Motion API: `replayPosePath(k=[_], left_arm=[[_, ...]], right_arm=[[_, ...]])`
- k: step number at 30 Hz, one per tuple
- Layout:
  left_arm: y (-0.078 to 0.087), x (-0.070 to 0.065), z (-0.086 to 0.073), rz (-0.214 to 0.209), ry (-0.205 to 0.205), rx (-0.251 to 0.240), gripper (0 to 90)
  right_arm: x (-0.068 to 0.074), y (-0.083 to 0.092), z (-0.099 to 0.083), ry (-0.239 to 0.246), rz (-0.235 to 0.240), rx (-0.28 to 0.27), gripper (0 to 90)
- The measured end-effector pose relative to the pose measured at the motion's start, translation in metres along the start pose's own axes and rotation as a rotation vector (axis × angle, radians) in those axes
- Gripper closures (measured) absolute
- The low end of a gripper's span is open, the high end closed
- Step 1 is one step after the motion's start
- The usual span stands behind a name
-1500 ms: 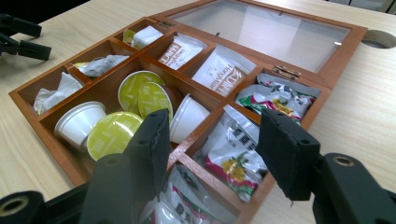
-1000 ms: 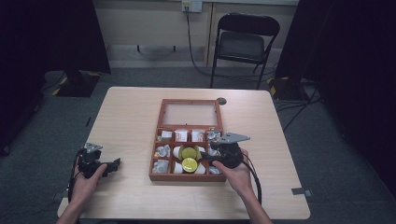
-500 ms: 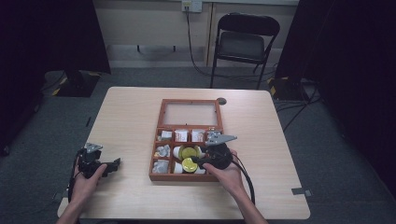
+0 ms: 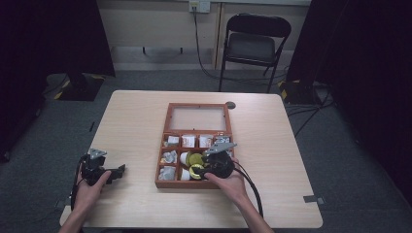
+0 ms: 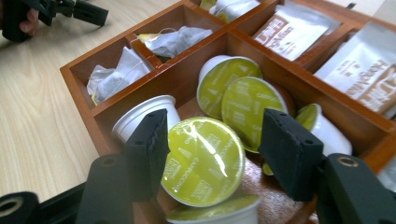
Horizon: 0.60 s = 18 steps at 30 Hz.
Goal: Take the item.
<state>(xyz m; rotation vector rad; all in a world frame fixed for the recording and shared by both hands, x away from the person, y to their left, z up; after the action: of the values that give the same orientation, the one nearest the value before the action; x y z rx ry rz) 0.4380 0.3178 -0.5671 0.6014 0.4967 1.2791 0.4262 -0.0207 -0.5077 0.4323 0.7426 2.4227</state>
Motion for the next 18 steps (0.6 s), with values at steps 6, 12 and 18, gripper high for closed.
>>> replayPosePath(k=[6, 12, 18], left_arm=[[0.0000, 0.0000, 0.0000, 0.000, 0.000, 0.000, 0.0], [0.0000, 0.0000, 0.0000, 0.000, 0.000, 0.000, 0.0], [0.0000, 0.0000, 0.0000, 0.000, 0.000, 0.000, 0.0]], right_arm=[[0.0025, -0.0038, -0.0026, 0.001, 0.005, 0.013, 35.8], [0.0040, -0.0060, -0.0046, 0.012, -0.004, 0.025, 31.0], [0.0056, -0.0087, -0.0077, 0.016, -0.005, 0.054, 30.8]])
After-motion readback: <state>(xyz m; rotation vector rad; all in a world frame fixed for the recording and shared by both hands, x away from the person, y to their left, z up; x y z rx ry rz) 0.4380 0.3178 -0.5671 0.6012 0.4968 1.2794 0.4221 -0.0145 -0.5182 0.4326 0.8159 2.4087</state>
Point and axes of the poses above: each handheld gripper's, and its own axes: y roughly backward along the jaws, z roughly out of its top, x roughly to its left, the point moved 9 cm from there along -y, roughly forward along the jaws, and after that the axes turned 3 degrees about -x, right-handed, at the moved point
